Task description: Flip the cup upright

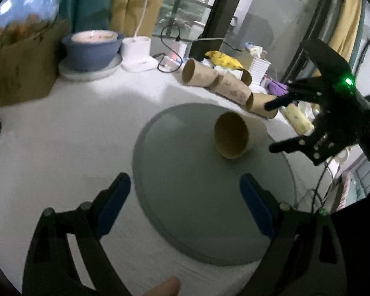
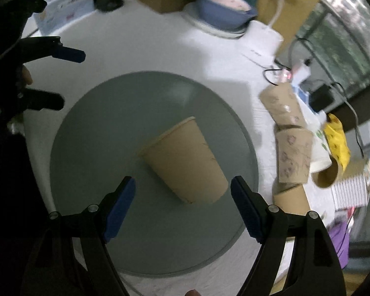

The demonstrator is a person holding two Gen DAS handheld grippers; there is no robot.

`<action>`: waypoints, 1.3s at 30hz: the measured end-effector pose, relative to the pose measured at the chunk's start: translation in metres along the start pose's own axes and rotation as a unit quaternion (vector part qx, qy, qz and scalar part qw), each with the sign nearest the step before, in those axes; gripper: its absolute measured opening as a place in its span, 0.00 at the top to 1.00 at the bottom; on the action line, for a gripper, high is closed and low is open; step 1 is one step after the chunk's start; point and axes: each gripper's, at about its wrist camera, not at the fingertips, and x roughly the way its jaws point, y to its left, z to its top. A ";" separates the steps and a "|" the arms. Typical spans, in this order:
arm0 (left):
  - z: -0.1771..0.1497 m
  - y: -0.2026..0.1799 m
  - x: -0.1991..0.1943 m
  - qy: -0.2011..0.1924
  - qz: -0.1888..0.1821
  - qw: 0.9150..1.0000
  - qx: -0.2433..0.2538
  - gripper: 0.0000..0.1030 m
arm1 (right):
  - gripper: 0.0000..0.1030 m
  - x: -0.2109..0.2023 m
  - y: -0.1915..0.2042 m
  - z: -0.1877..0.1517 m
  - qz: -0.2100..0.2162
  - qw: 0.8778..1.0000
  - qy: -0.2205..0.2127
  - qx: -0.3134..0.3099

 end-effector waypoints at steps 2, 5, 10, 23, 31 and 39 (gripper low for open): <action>-0.004 -0.002 0.001 0.002 0.000 1.000 -0.008 0.11 | 0.20 0.008 0.000 0.006 0.007 1.000 0.018 -0.021; -0.006 -0.005 0.007 0.007 0.001 1.000 -0.010 0.11 | 0.20 0.020 0.001 0.016 0.018 0.998 0.044 -0.052; -0.004 -0.005 0.011 0.013 -0.005 1.000 -0.018 0.11 | 0.20 0.036 -0.001 0.027 0.033 0.994 0.070 -0.083; -0.003 0.010 0.030 0.026 -0.012 0.999 -0.044 0.11 | 0.20 0.074 -0.015 0.053 0.054 0.983 0.128 -0.119; -0.001 0.020 0.036 0.032 -0.005 0.998 -0.050 0.11 | 0.29 0.094 -0.019 0.066 0.067 0.979 0.145 -0.123; 0.000 0.023 0.039 0.035 -0.003 0.998 -0.052 0.11 | 0.34 0.095 -0.022 0.068 0.071 0.979 0.146 -0.122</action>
